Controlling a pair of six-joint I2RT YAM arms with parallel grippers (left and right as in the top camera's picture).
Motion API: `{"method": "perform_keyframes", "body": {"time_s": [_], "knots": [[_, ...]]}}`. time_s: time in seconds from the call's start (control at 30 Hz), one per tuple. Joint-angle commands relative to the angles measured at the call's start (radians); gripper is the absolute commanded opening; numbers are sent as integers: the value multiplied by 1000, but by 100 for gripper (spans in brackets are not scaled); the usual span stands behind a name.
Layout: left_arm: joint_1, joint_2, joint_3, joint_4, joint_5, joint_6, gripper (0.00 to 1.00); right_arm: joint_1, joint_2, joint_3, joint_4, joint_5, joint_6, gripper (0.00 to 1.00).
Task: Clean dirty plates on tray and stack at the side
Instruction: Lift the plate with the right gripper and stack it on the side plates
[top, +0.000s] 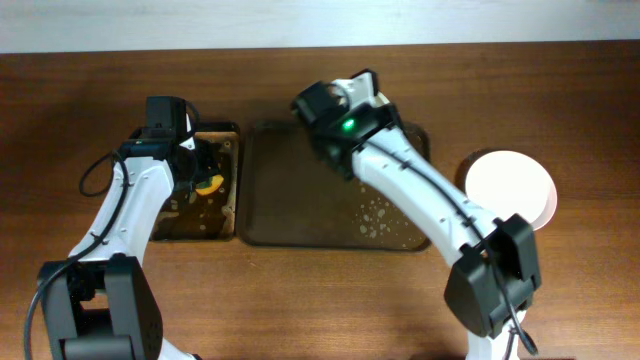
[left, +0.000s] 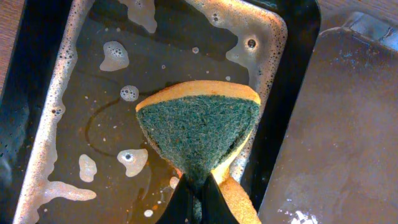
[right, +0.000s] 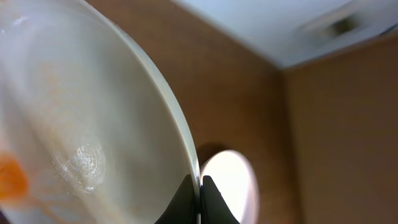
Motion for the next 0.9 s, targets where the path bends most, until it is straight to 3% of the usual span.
{"method": "perform_keyframes", "body": {"time_s": [0.0,0.3,0.5,0.73,0.87], "knots": [[2,-30,10,9,-8,-10,0,91,-19,29,3,253,-6,4],[2,-30,10,8,-7,-10,0,113,-19,29,37,259,-9,4],[2,-30,10,13,-58,4,0,-10,-34,29,-15,-61,128,4],[1,-13,4,122,-78,372,0,-289,-109,29,-76,-480,174,4],[1,37,4,134,-73,463,0,-488,-129,29,-109,-733,174,4]]}}
